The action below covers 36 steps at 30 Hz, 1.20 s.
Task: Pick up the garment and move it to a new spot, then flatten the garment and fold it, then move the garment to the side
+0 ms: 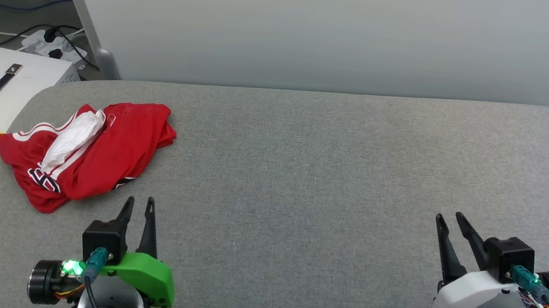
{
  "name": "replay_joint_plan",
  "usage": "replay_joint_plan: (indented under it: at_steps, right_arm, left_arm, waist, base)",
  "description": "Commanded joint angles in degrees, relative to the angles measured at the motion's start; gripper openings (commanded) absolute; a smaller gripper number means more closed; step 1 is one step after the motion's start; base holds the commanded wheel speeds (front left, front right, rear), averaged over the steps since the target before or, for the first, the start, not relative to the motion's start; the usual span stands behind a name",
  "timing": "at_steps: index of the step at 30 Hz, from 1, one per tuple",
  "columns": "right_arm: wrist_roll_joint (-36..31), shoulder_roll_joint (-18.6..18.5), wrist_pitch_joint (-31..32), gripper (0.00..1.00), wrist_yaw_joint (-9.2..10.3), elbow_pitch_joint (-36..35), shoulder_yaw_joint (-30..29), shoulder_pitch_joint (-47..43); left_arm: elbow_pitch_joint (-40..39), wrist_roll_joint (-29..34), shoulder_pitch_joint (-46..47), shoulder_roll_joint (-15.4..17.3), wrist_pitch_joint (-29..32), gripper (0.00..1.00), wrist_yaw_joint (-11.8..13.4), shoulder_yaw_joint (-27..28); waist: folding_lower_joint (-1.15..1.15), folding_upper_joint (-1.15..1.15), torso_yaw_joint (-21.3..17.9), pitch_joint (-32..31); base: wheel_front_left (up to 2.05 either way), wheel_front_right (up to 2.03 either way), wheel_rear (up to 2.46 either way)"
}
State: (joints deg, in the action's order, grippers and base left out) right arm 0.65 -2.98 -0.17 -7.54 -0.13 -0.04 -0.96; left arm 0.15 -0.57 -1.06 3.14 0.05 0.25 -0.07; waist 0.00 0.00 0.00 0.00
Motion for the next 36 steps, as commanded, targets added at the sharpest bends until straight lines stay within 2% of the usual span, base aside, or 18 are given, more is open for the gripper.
replay_joint_plan:
  at_steps: [1,17,36]
  right_arm:
    - [0.1,0.0,-0.1,1.00,0.00,0.0,0.0,0.0]
    - [3.3,0.0,-2.2,1.00,0.01,-1.5,-0.9,0.4]
    - [6.9,0.0,-4.6,1.00,0.02,-2.0,-1.1,-0.3]
  left_arm:
    - [0.0,-0.1,0.0,0.0,-0.1,1.00,0.0,0.0]
    - [-0.9,-1.7,0.1,0.0,-2.2,1.00,0.9,0.2]
    - [-1.3,-3.4,-0.3,-0.1,-4.7,1.00,0.5,0.3]
  waist:
    - [0.00,0.00,0.0,0.0]
    - [0.00,0.00,0.0,0.1]
    - [0.00,0.00,-0.1,0.2]
  base:
    - [0.00,0.00,0.00]
    - [0.00,0.00,0.00]
    - [0.00,0.00,0.00]
